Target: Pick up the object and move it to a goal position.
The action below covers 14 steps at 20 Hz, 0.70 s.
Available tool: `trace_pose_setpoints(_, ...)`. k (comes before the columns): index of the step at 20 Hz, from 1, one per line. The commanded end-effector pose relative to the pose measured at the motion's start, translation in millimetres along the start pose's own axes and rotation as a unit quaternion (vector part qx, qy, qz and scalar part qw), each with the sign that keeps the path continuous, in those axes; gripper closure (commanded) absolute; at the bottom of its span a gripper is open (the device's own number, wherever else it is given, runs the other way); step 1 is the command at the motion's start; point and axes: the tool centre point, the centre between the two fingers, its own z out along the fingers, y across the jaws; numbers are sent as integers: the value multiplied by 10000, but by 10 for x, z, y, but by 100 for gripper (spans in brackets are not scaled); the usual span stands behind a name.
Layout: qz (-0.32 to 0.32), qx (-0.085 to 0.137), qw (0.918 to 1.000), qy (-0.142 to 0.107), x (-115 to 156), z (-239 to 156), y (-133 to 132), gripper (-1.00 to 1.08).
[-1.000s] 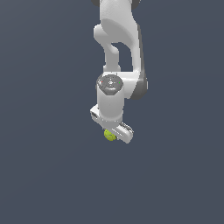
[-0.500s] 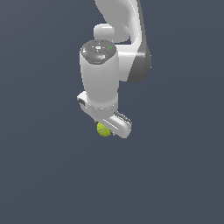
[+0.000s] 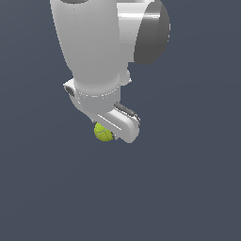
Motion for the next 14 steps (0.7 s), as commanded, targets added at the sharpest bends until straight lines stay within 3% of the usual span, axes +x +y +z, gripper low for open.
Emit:
trace_pose_setpoints(1,-2,2,10000,3,60,-171,-2,108)
trace_pose_setpoints(14,-4,3,10000,1,285,-737,-18,108)
